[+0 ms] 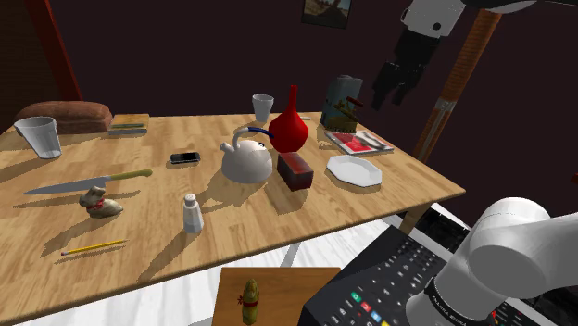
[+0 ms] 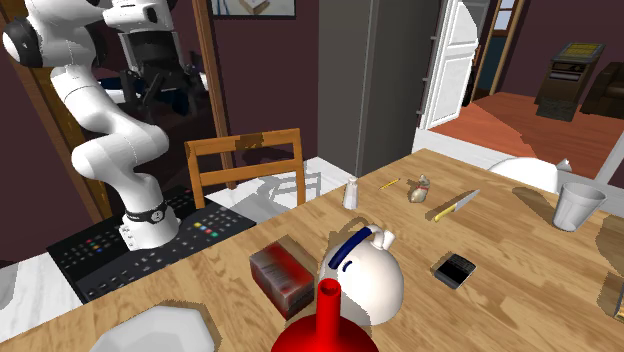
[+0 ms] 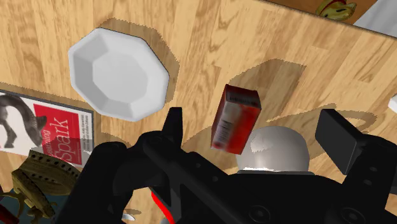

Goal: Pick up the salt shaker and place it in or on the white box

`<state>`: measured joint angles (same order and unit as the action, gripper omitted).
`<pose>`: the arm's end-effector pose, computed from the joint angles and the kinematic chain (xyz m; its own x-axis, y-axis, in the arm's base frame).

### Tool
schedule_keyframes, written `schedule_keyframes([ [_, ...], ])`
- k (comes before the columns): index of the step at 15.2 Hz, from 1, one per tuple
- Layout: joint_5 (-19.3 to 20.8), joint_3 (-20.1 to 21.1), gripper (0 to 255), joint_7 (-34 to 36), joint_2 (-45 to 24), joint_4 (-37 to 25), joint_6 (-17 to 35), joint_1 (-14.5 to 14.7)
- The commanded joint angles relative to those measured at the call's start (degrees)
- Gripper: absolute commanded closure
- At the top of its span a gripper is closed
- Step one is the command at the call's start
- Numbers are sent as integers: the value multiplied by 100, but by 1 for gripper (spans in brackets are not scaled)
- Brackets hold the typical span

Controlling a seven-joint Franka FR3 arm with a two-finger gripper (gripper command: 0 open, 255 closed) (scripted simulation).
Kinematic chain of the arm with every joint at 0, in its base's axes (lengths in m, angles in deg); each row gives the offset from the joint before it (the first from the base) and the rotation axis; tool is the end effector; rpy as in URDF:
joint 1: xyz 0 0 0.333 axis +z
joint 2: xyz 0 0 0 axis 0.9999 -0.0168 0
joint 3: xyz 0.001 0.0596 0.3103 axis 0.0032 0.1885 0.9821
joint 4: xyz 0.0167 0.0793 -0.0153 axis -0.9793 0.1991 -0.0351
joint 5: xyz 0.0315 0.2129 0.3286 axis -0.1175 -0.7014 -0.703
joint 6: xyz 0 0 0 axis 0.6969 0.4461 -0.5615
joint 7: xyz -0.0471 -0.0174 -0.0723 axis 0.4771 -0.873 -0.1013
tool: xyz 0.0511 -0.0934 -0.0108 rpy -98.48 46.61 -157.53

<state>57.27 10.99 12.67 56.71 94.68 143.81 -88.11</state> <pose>0.3069 0.0029 0.6466 0.9855 -0.0474 0.1629 -0.0533 -0.9981 0.0320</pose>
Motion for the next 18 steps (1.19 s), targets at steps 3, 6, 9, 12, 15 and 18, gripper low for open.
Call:
schedule_keyframes([
  [3,-99,224,0,246,-216,7,149,49],
  [6,-226,554,0,613,-586,-32,371,115],
  [9,-322,879,0,979,-1009,-133,586,171],
  [12,-377,1196,0,1348,-1481,-295,787,214],
  [15,-382,1507,0,1724,-1999,-519,969,245],
  [18,-329,1807,0,2114,-2561,-804,1123,271],
])
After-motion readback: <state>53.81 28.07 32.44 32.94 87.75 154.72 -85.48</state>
